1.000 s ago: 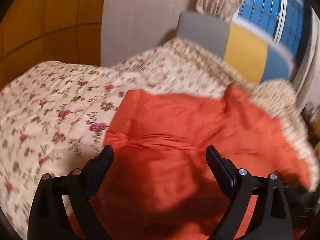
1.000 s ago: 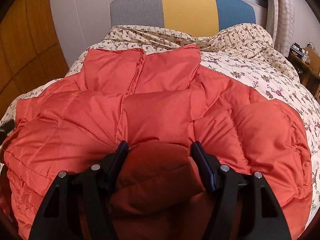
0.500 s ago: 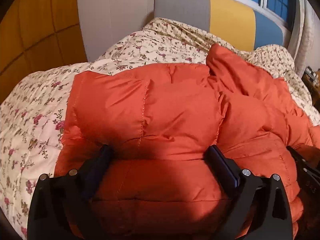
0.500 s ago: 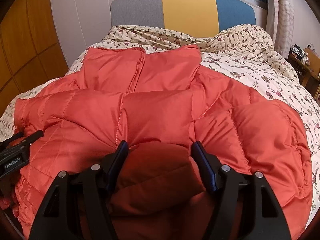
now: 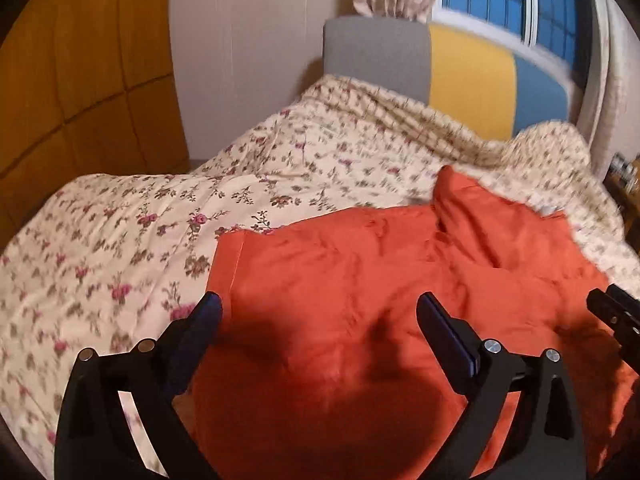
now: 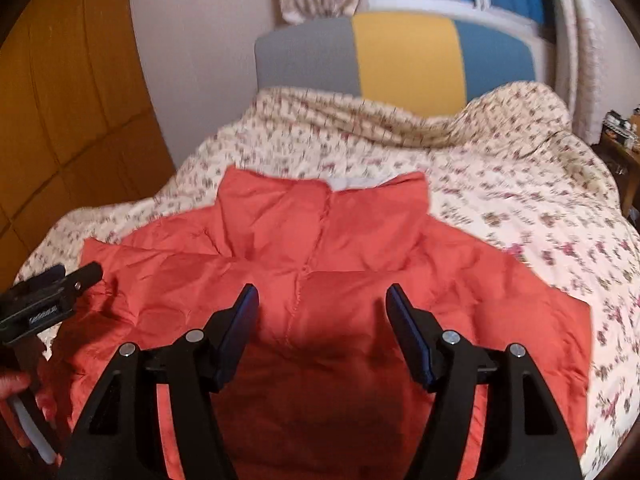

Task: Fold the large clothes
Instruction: 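Grasp the jacket hem with both tools and fold it toward the collar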

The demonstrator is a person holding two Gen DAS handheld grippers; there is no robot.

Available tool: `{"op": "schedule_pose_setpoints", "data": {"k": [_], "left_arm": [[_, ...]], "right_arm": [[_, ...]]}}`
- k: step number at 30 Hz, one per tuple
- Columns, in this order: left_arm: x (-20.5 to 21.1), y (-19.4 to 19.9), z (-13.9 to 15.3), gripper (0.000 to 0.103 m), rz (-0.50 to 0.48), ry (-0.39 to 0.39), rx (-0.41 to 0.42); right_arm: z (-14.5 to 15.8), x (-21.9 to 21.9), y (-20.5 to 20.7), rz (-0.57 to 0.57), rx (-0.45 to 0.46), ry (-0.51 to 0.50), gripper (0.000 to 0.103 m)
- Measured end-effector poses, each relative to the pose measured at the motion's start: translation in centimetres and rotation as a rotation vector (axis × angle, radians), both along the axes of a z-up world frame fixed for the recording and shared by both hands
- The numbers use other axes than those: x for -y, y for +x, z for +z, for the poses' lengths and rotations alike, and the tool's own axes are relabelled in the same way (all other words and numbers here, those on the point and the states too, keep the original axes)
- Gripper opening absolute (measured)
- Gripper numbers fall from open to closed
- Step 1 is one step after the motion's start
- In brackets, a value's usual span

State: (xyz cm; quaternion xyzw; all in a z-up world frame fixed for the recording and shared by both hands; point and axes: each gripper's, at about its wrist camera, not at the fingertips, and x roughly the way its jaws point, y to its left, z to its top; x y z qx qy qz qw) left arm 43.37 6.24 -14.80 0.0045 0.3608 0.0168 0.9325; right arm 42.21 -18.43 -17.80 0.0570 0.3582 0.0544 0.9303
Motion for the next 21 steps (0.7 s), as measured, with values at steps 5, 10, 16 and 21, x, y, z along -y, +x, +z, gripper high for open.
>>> {"op": "schedule_pose_setpoints", "data": {"k": [5,10,16,21], "left_arm": [[-0.2,2.7,-3.7,0.100,-0.033,0.085,-0.070],[-1.7,3.7,-5.4,0.100,-0.050,-0.027,-0.101],[-1.8,3.7,-5.5,0.100,-0.054,-0.061,-0.121],[-3.6,-0.3,-4.1,0.100,-0.014,-0.096,-0.097]], "right_arm": [[-3.6,-0.5,1.5,-0.008,-0.031,-0.051,0.067],[-5.1,-0.3,2.7,-0.015,-0.033,-0.045,0.068],[-4.7,0.0,2.6,-0.012,-0.057,-0.037,0.069],[-2.6,1.0,-1.8,-0.020,-0.045,0.038,0.075]]}}
